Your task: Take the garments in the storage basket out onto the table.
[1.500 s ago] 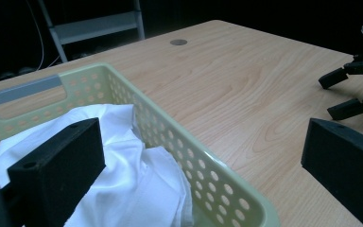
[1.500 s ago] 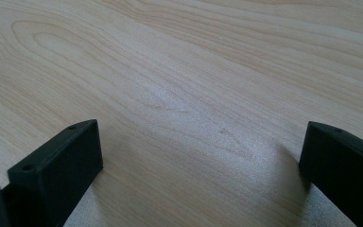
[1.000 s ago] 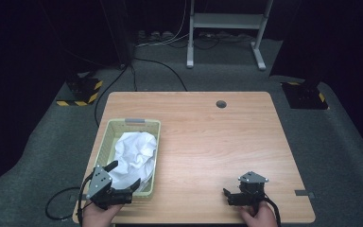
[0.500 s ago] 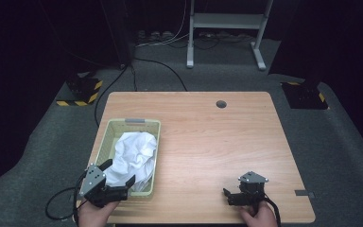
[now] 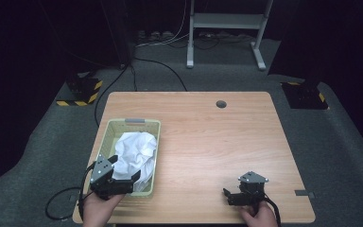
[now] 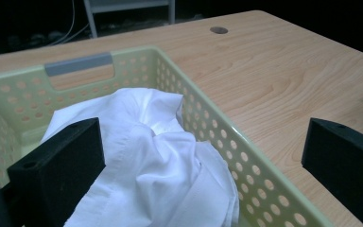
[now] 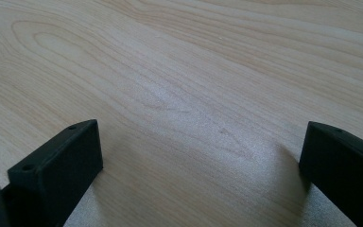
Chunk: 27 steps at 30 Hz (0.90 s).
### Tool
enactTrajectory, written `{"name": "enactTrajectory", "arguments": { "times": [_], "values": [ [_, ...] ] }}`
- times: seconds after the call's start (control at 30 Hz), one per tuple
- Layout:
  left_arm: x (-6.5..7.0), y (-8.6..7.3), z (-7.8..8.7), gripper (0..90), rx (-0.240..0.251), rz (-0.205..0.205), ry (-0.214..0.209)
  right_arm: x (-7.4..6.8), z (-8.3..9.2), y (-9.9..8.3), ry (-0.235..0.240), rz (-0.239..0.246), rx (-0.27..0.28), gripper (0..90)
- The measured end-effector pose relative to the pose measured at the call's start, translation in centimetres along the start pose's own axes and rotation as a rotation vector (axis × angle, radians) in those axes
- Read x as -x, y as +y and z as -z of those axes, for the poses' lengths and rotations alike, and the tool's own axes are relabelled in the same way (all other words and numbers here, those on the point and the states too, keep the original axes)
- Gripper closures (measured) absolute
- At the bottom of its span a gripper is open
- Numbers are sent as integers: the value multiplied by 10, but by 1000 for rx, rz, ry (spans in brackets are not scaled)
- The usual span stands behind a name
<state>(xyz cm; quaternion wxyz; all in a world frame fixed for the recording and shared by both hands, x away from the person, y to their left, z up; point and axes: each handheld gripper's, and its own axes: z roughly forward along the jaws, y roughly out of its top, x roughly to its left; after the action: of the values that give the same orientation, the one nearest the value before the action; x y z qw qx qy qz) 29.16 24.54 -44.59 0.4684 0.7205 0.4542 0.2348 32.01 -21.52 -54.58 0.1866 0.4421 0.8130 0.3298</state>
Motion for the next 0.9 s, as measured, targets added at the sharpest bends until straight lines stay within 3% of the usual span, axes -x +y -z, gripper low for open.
{"name": "enactTrajectory", "arguments": {
  "times": [0.2,0.3,0.37,0.4,0.73,0.9],
  "values": [
    [-12,6,-11,8,-41,52,-21,0,0,0,0,-2,0,1],
    [-21,8,-20,8,-81,76,-8,0,0,0,1,-2,-1,1],
    [-23,8,-21,8,-84,73,-1,0,0,0,1,-2,-1,1],
    [-25,11,-25,8,-103,63,24,0,0,0,1,-2,0,1],
    [-32,25,-43,14,-196,43,42,0,0,0,1,-2,0,1],
    [-39,30,-54,11,-236,55,42,0,0,0,1,-2,-1,0]
  ]
}}
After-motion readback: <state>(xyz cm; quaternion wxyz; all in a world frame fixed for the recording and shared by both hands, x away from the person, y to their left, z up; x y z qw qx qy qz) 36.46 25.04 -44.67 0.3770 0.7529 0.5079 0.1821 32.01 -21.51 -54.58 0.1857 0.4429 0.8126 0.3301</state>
